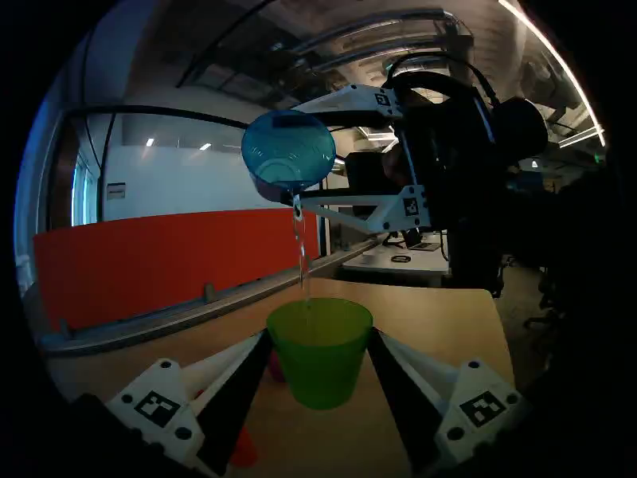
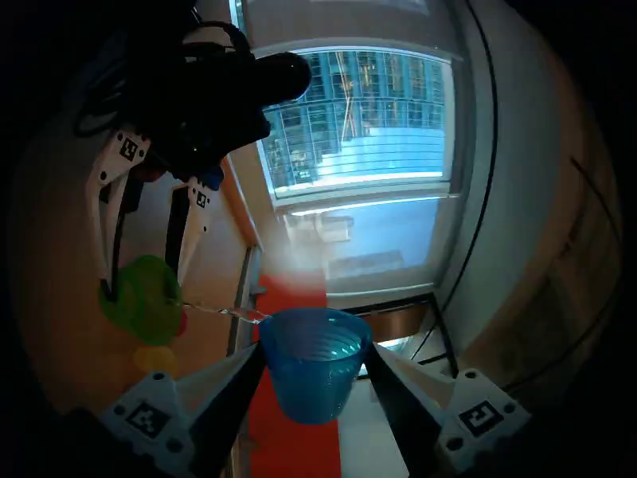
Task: Pour water
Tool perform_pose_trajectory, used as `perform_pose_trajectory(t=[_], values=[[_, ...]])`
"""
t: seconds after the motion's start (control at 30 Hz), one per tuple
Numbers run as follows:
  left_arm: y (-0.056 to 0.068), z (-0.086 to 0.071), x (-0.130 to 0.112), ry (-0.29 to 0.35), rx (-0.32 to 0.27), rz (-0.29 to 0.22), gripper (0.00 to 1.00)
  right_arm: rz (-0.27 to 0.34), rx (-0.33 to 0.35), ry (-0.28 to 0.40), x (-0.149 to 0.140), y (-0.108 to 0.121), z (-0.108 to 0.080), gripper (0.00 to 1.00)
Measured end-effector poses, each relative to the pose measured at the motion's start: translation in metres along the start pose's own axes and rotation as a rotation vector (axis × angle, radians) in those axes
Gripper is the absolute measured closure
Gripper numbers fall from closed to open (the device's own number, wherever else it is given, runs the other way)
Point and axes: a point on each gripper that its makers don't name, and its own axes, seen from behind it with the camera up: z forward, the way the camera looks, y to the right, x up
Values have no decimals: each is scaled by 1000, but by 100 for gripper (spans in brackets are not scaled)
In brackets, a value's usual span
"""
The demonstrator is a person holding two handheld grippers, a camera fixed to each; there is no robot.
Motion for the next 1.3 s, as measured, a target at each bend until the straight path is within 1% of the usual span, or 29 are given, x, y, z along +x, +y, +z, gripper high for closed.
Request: perform_pose_trajectory(t=[0.3,0.7,1.3], values=[[-2,0,0,3,3,-6,14,-35,-3,-5,1,3,0,10],[0,0,0,3,-1,-5,14,-81,-14,-6,3,6,1,11],[-3,0,-2,1,2,-6,14,-170,-25,-15,8,7,8,10]])
